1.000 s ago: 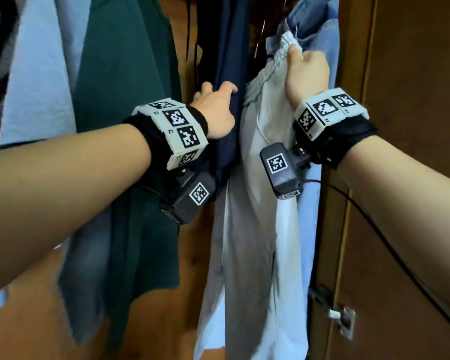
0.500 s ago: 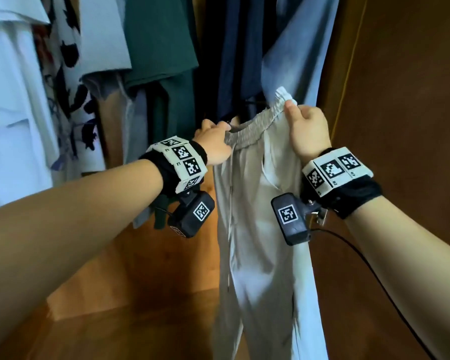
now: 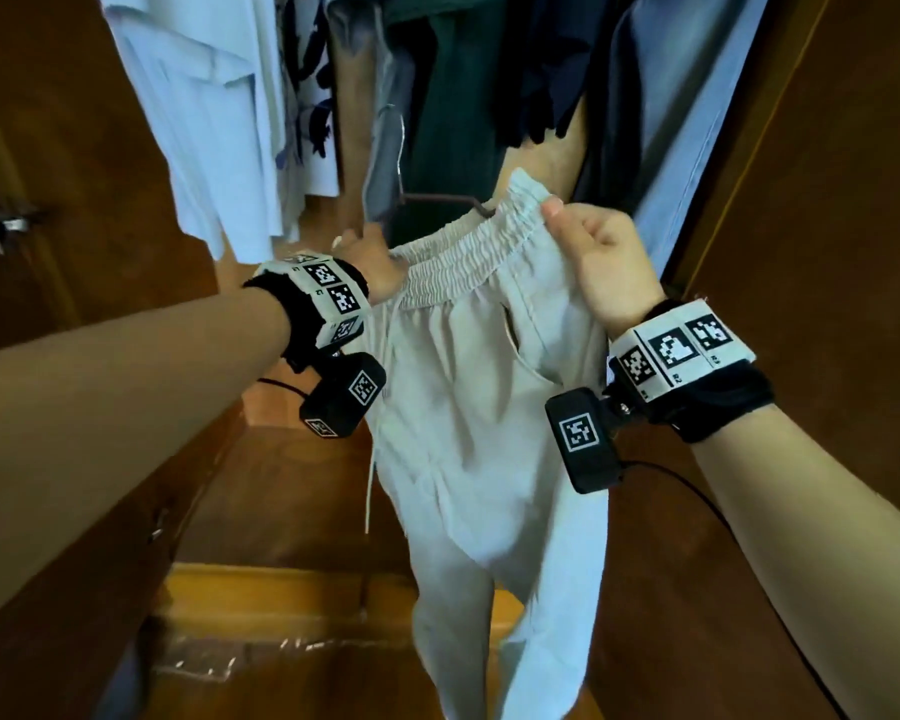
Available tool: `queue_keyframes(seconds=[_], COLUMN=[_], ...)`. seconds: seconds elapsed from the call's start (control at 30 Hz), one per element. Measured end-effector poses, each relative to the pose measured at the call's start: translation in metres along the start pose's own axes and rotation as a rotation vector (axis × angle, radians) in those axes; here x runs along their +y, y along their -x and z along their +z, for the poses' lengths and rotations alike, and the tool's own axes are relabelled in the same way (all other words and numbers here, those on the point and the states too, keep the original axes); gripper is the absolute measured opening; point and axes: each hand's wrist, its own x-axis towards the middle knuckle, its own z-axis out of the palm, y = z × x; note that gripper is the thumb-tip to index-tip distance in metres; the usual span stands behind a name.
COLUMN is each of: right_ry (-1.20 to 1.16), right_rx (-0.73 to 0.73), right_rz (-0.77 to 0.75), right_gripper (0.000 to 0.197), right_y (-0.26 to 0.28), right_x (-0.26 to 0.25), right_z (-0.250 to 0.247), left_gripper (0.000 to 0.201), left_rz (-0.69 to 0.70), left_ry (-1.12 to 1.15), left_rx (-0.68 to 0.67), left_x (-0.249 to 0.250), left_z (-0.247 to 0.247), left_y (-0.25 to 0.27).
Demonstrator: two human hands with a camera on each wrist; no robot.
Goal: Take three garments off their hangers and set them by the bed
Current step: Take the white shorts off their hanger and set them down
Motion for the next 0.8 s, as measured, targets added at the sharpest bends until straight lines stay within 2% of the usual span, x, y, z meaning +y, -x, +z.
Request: queue_keyframes(seconds=[0.17,0.27,0.43,0.53,0.7,0.8], right_ry=[-0.135,-0.198,-0.240,-0.269,-0.213,-0.045], right_rx=[-0.090,-0.083,-0.019,0.007,0.091,0.143], right_rz=[0.016,0.024,0.003,0.020,0.080,0.260], right_gripper=[0.039,0.040,0.046,0.047,0.056,0.053], right_y=[0.046,0.064,0.083,0.087,0.093,0.096], right_x=[-0.003,-0.006,-0.015,-0.018,-0.011,0.003], right_z=[0.020,0.029,0.044,0.055,0.068,0.071], left_gripper=[0.061,0.052,0.045,0.038,0.029,0.025], left_rz=[-0.091,-0.156,-0.092,-0.016,0.069,0.138], left_ry=[0.137,0.164,0.164,0.063,0.051,0.064], left_rx=[0.146,0.283,0.413,0.392,0.310,0.198], left_x=[-0.048,-0.067,-0.100,-0.117,-0.142,-0.153], left_z=[0.002,-0.007,-0.026,-0.036,-0.055,-0.056], left_y=[0.050,0.073,0.088,0.092,0.102,0.115])
